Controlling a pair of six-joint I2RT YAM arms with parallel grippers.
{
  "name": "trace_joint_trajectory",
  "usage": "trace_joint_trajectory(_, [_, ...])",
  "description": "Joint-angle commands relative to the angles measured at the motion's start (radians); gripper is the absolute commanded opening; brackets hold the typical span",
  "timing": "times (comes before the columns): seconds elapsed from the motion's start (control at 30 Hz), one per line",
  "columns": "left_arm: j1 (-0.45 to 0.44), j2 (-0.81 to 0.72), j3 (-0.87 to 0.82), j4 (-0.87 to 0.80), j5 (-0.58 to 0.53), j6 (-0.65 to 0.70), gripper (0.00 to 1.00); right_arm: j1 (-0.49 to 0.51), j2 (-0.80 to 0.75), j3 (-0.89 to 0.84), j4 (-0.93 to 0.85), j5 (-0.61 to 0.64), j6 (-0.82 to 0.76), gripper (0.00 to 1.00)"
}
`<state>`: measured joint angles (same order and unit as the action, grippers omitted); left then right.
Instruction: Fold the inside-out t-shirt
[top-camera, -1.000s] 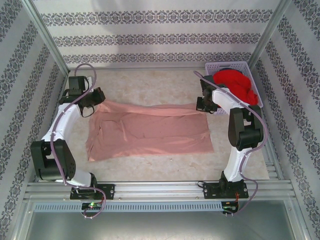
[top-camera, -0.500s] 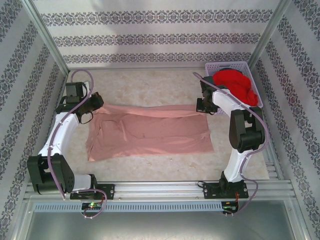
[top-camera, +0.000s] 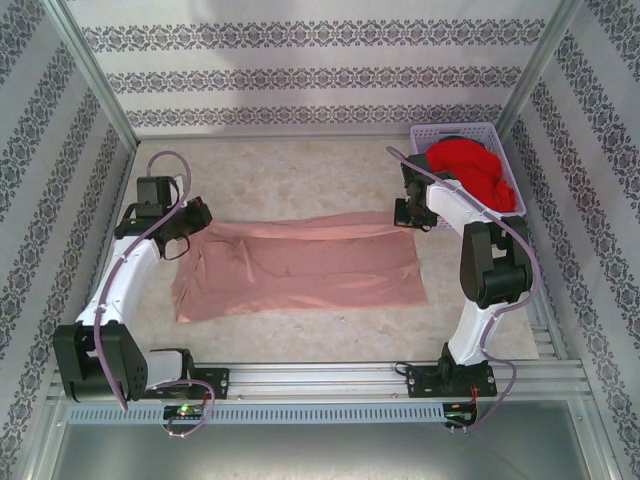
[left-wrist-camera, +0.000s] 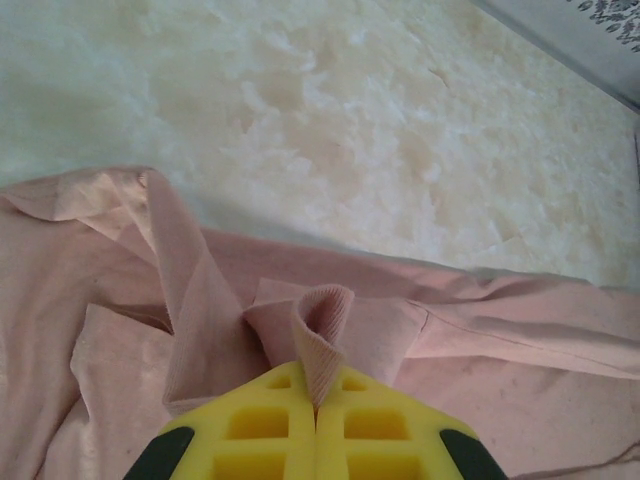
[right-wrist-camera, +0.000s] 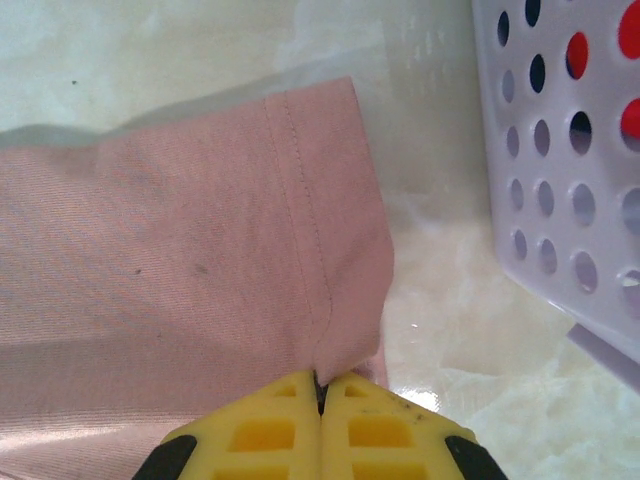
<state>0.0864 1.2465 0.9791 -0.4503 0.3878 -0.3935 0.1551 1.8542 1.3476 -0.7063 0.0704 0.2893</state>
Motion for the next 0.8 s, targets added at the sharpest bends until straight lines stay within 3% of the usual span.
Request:
trace_joint_trajectory(0.0, [-0.016, -0.035, -0.011, -0.034, 0.003, -0.006, 0.00, 0.007, 0.003, 0.001, -0.021, 0.032, -0.016, 0.04])
trace_joint_trajectory(0.4, [-0.057, -0.072, -0.111, -0.053, -0.012, -0.022, 0.00, 0.006, -0.008, -0.061, -0.026, 0.038, -0.013, 0.08])
trace_joint_trajectory(0.47, [-0.067, -0.088, -0.163, -0.051, -0.020, -0.036, 0.00, 0.002, -0.023, -0.078, -0.028, 0.043, -0.006, 0.12])
trace_joint_trajectory(0.63, [-0.074, -0.122, -0.285, -0.027, -0.014, -0.049, 0.00, 0.010, -0.098, -0.102, -0.013, 0.054, -0.006, 0.37])
trace_joint_trajectory(0.77, [-0.076, -0.124, -0.333, 0.001, -0.018, -0.079, 0.01, 0.065, -0.142, -0.108, 0.051, 0.005, -0.013, 0.44])
